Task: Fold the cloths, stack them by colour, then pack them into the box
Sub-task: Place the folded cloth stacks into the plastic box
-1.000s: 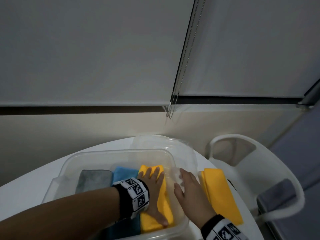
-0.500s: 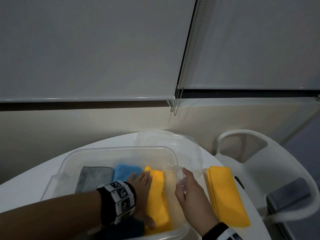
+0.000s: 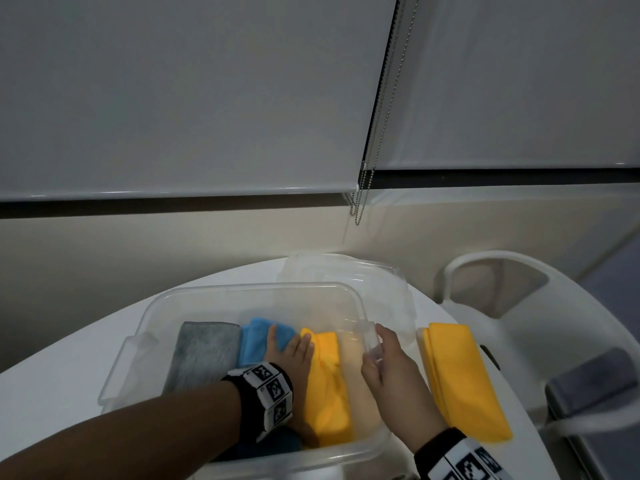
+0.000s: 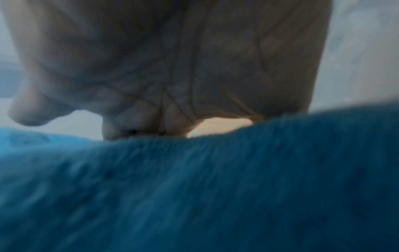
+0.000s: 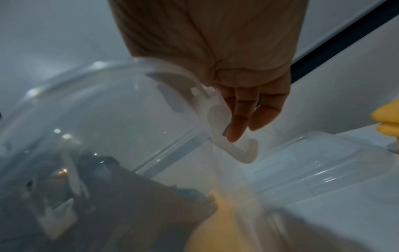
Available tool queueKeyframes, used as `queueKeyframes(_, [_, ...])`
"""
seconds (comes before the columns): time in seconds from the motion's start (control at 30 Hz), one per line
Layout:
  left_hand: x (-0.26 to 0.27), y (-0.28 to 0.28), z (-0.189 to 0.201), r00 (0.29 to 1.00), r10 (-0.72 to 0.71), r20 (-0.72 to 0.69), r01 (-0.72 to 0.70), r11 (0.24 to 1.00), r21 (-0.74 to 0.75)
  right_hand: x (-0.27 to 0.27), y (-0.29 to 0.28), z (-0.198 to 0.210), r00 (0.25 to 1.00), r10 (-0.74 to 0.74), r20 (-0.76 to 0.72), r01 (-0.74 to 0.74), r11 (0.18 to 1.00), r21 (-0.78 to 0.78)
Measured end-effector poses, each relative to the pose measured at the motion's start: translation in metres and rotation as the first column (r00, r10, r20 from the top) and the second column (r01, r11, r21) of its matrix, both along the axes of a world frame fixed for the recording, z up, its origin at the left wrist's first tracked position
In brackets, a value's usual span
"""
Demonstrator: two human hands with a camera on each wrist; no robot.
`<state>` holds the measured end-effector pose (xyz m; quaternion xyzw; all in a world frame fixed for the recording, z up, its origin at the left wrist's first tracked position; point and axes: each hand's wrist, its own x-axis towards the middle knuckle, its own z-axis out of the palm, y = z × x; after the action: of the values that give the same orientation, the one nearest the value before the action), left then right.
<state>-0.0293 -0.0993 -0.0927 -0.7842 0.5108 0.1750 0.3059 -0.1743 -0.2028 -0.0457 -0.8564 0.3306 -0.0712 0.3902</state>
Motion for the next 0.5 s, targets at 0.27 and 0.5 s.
queueKeyframes(0.27, [-0.003, -0.008, -0.002, 0.998, -0.008, 0.066, -0.004, 0.982, 0.189, 0.0, 0.0, -0.002, 1.0, -0.001, 0.028, 0.001, 1.0, 0.008])
queueKeyframes(0.5, [-0.005, -0.008, -0.02, 0.994, -0.051, 0.101, 0.033, 0.984, 0.173, 0.0, 0.0, 0.0, 1.0, -0.003, 0.025, 0.002, 1.0, 0.012])
